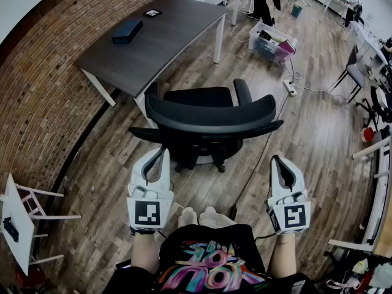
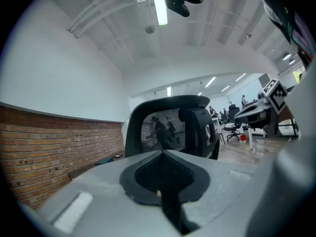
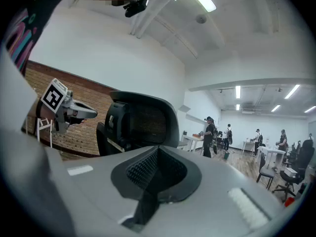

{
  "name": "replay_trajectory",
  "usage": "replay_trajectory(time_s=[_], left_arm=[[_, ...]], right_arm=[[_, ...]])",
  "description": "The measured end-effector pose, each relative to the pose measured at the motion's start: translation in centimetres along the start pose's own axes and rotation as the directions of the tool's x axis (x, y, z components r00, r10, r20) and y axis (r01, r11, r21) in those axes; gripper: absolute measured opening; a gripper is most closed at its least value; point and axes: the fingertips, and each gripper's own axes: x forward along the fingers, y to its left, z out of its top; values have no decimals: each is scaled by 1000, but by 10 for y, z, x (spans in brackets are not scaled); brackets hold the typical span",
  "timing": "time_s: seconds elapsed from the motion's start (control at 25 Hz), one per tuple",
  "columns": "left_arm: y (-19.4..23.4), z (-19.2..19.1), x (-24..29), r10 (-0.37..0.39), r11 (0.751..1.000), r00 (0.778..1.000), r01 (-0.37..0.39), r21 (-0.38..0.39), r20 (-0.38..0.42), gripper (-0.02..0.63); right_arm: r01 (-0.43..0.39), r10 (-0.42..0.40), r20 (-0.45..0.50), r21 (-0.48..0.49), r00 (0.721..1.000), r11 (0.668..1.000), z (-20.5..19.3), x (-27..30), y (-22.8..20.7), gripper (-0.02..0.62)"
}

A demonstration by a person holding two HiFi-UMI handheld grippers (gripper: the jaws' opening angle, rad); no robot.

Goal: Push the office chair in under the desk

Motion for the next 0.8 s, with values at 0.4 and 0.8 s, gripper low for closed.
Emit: replay_trajectory(time_s=[0.4, 0.8], left_arm=[[16, -6, 4, 42, 996, 999, -41, 73, -11, 2], [31, -18, 15, 14, 988, 999, -7, 157, -47, 69]], right_arm=[[20, -21, -12, -34, 1000, 999, -9, 2, -9, 3], [-22, 19, -48, -65, 999, 998, -11, 20, -19, 73]])
